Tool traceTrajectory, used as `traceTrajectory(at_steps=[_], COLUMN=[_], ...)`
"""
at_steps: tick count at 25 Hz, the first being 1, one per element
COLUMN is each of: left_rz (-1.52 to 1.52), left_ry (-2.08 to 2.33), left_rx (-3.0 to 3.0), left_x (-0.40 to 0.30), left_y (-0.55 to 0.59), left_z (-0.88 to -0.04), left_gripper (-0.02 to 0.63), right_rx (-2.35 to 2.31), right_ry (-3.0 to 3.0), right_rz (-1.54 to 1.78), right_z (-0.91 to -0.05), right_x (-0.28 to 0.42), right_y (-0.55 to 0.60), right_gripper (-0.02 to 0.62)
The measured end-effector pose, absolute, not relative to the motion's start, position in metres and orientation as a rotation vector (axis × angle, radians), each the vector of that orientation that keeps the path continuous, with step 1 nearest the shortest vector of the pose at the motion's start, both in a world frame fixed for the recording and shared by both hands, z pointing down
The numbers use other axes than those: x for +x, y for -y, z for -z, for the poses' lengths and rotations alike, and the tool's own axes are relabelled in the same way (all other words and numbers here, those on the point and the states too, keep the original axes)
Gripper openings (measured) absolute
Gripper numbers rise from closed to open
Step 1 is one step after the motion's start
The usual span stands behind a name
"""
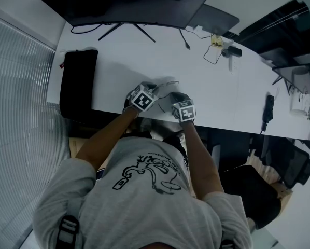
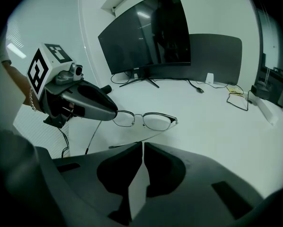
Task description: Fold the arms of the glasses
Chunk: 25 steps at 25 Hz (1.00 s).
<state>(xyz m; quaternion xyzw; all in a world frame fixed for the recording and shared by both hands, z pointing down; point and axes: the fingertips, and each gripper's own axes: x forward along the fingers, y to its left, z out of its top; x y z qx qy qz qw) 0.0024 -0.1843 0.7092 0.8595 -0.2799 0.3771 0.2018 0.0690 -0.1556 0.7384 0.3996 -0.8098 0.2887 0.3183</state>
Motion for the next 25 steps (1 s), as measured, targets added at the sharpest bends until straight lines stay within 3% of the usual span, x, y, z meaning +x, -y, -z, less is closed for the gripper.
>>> traceTrajectory(at_steps=[25], left_rz=[-1.067], left_ry=[0.734], left_rx=[2.433], left_x=[0.018], left_y=[0.168], left_z=[-0.702], left_gripper=[0.043], right_rx=[1.067], right_ry=[2.152], right_rz=[-0.713], right_z=[-0.729], right_x=[0.068], right_y=[0.169], right_gripper=[0.023])
